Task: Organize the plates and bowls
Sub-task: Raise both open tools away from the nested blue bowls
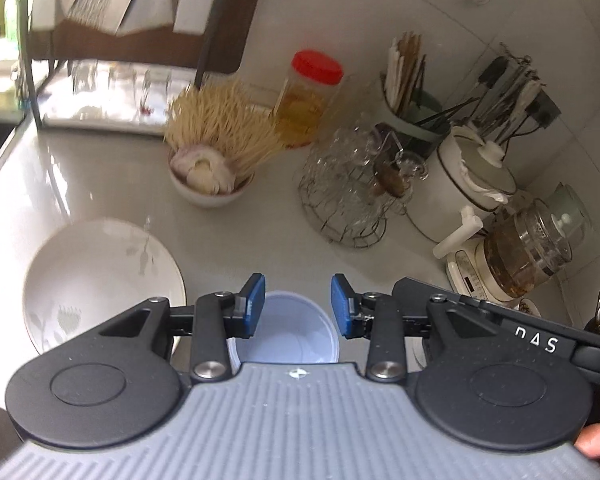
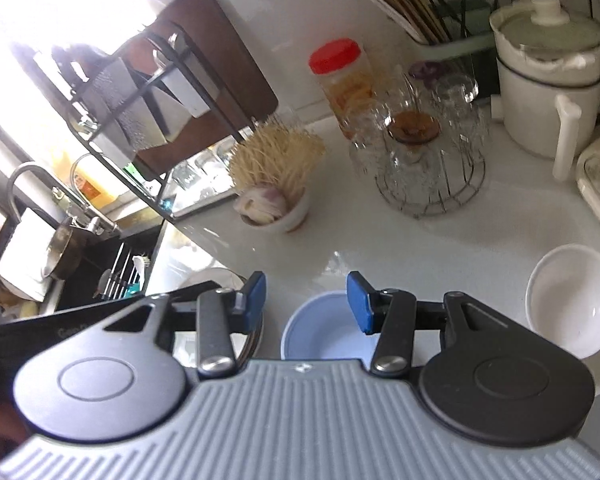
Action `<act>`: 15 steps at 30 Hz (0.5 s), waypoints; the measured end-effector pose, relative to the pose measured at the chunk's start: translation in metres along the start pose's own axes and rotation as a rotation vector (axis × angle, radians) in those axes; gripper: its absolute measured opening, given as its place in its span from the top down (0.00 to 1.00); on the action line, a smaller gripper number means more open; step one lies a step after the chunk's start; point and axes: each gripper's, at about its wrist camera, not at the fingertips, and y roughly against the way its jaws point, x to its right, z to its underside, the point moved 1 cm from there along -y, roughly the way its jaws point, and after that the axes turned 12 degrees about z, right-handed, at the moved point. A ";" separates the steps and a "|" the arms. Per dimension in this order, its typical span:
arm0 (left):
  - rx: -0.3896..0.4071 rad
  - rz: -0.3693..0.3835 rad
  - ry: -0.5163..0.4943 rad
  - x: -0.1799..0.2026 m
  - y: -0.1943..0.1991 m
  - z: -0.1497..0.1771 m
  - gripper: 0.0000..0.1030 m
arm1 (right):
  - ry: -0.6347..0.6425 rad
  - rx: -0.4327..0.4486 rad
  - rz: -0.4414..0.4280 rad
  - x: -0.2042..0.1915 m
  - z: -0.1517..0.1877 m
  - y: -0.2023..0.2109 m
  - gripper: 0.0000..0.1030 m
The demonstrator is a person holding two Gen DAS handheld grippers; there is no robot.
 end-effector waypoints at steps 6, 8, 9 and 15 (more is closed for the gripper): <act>0.005 0.010 -0.034 0.009 0.012 -0.001 0.60 | 0.009 0.040 0.036 0.000 -0.001 0.014 0.53; 0.002 0.014 -0.041 0.011 0.014 0.001 0.60 | 0.005 0.044 0.045 0.002 0.002 0.018 0.53; 0.003 0.015 -0.045 0.011 0.016 0.002 0.60 | 0.004 0.047 0.048 0.002 0.003 0.020 0.53; 0.016 0.030 -0.076 0.014 0.027 0.009 0.60 | -0.002 0.078 0.068 0.004 0.013 0.032 0.53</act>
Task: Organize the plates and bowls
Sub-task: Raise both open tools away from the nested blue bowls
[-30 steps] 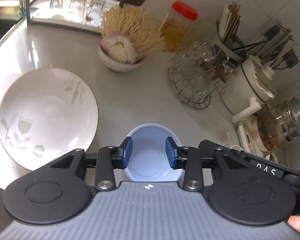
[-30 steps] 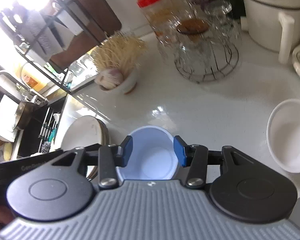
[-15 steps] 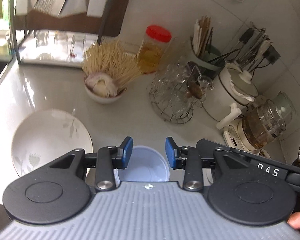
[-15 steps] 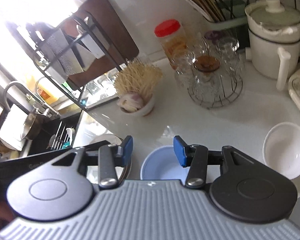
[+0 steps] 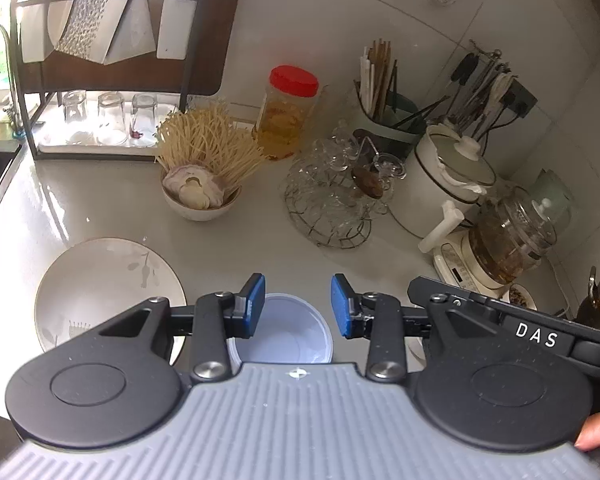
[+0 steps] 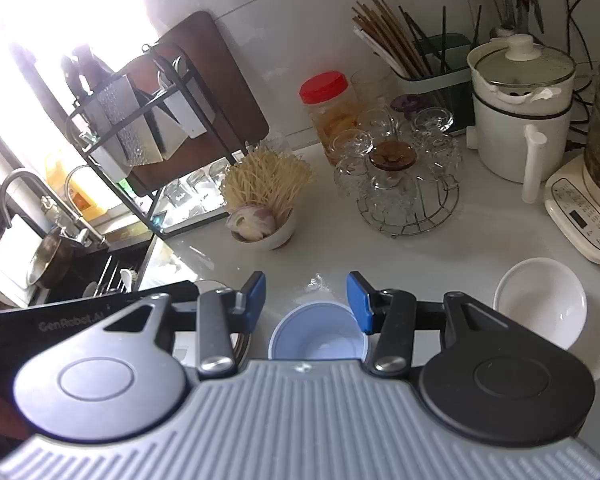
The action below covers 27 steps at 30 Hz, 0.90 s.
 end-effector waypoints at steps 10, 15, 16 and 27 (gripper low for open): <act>-0.044 -0.013 -0.047 -0.008 0.002 0.025 0.59 | -0.034 0.067 0.043 -0.008 0.034 0.024 0.53; -0.064 -0.010 -0.063 -0.011 0.003 0.038 0.59 | -0.025 0.067 0.074 -0.008 0.048 0.035 0.53; -0.067 -0.006 -0.070 -0.010 0.003 0.040 0.59 | -0.028 0.069 0.084 -0.006 0.051 0.038 0.53; -0.116 0.078 -0.137 0.008 -0.001 0.059 0.58 | -0.133 0.076 0.195 0.021 0.084 0.058 0.53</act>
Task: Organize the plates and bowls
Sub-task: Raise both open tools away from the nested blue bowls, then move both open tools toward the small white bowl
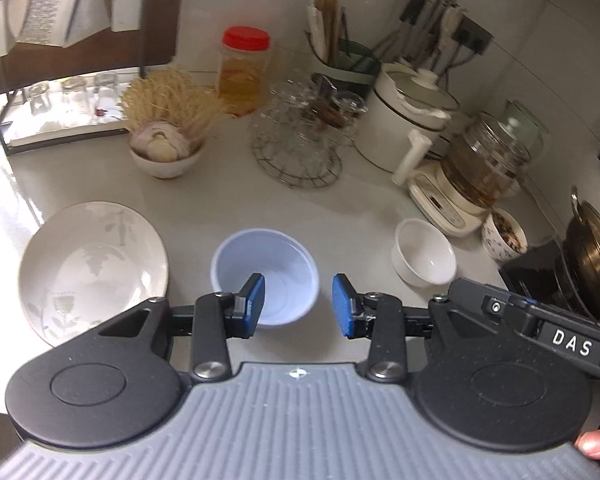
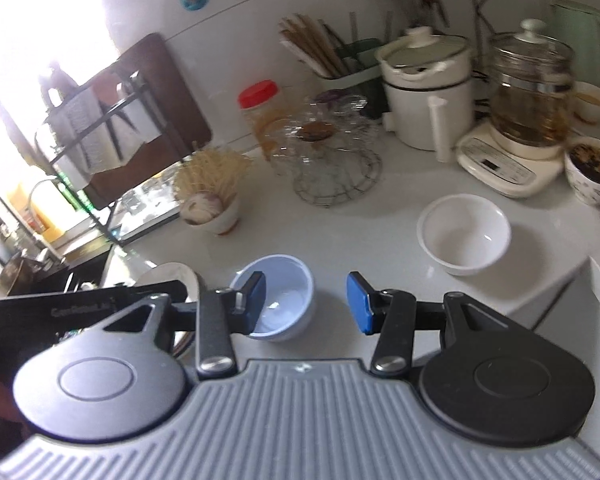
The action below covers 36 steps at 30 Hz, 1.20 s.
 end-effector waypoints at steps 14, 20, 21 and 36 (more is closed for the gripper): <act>-0.083 0.151 -0.079 0.037 -0.042 0.004 0.58 | -0.151 0.027 0.186 0.060 0.009 0.018 0.53; -0.063 0.165 -0.077 0.050 -0.057 -0.011 0.56 | -0.184 0.029 0.196 0.084 -0.007 0.006 0.53; -0.059 0.166 -0.077 0.052 -0.060 -0.015 0.54 | -0.181 0.027 0.197 0.086 -0.010 0.002 0.53; -0.067 0.131 -0.035 0.061 -0.149 -0.071 0.47 | -0.139 -0.017 0.177 0.126 -0.064 -0.082 0.53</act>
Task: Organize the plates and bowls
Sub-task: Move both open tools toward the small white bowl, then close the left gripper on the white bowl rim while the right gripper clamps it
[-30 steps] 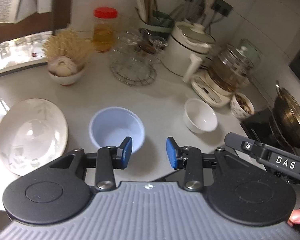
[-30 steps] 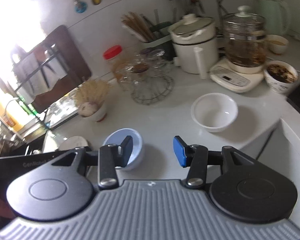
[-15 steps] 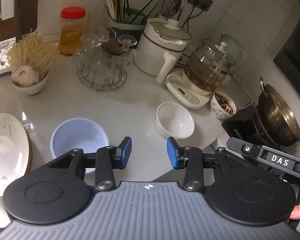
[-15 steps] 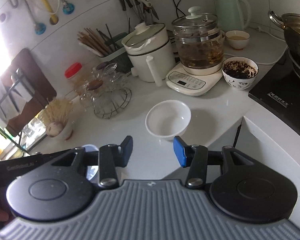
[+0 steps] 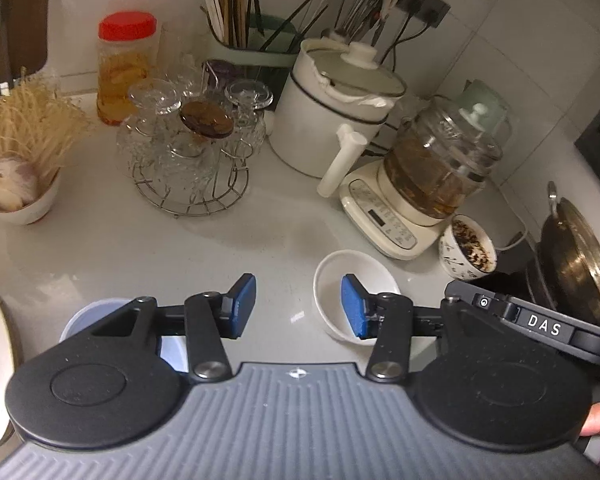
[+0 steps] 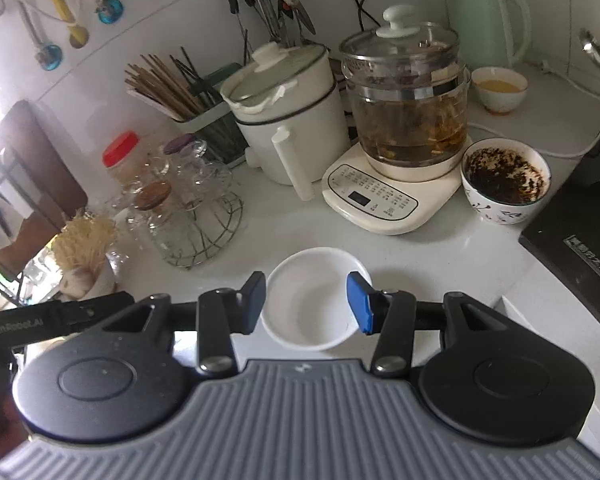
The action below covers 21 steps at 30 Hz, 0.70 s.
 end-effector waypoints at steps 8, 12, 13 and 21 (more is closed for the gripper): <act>-0.056 -0.012 0.011 -0.006 -0.058 -0.014 0.44 | -0.017 -0.075 -0.014 0.014 -0.014 -0.048 0.53; -0.100 -0.020 0.036 -0.014 -0.084 -0.013 0.44 | -0.020 -0.132 -0.020 0.020 -0.013 -0.071 0.53; -0.108 -0.018 0.040 -0.016 -0.089 -0.012 0.44 | -0.019 -0.141 -0.018 0.022 -0.012 -0.076 0.53; -0.149 -0.006 0.000 -0.010 -0.124 -0.002 0.44 | -0.041 -0.202 -0.015 0.036 -0.001 -0.103 0.54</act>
